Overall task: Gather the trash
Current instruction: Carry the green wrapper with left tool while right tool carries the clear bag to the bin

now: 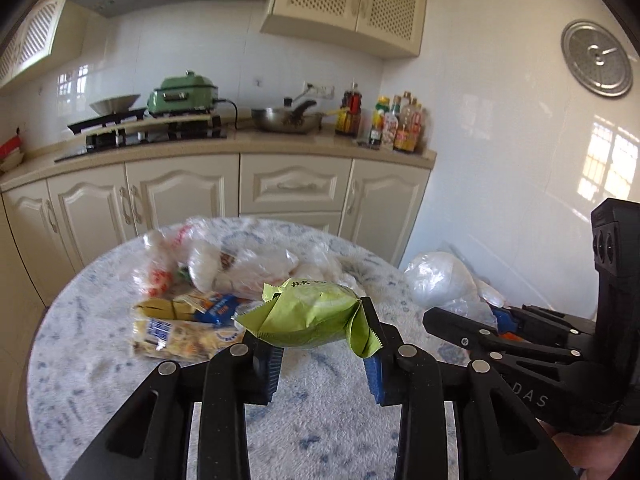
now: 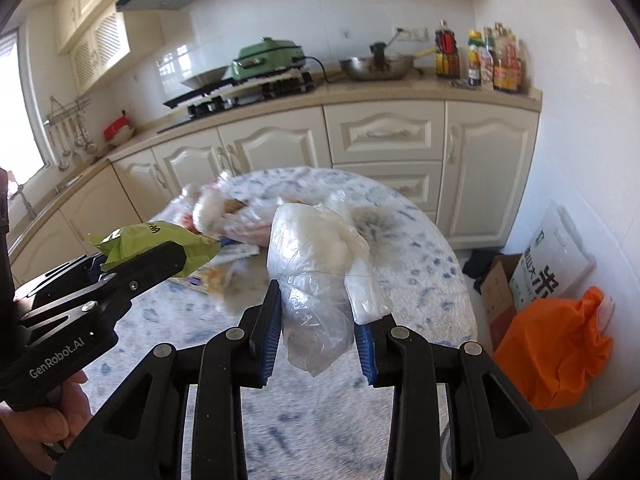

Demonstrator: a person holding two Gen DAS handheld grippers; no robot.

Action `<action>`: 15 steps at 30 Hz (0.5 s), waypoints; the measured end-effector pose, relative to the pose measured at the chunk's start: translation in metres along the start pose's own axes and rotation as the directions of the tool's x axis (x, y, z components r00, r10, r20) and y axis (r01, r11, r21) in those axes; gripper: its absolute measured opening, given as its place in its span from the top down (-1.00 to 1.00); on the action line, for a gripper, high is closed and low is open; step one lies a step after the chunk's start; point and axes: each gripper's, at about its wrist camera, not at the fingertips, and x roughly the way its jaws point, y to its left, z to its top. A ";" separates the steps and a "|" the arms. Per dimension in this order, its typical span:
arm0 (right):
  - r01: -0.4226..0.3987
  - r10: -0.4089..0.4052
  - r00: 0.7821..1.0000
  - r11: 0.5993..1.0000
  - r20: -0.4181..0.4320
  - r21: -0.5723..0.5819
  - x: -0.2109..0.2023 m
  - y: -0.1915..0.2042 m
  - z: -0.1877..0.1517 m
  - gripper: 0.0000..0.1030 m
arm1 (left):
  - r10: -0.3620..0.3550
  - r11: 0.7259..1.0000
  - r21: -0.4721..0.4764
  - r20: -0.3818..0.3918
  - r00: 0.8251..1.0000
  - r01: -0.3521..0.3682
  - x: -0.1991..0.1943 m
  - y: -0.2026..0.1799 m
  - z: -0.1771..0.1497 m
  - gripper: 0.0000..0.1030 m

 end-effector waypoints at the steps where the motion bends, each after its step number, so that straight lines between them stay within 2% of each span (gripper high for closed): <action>1: -0.003 0.003 1.000 1.000 0.014 -0.002 -0.006 0.003 0.002 0.35 | -0.001 1.000 0.002 0.015 1.000 0.001 -0.011 -0.002 -0.001 0.41; 8: -0.034 0.035 0.994 0.999 0.106 -0.005 -0.052 0.011 0.009 0.35 | -0.024 1.000 0.010 0.100 0.995 0.023 -0.065 -0.010 -0.008 0.41; 13: -0.012 0.010 0.987 1.000 0.159 0.010 -0.083 -0.003 0.010 0.35 | -0.067 0.998 0.023 0.115 0.991 0.065 -0.070 -0.029 -0.007 0.41; 15: 0.021 -0.027 0.984 0.999 0.175 0.036 -0.095 -0.018 0.008 0.35 | -0.091 0.996 0.036 0.116 0.989 0.087 -0.067 -0.039 -0.006 0.41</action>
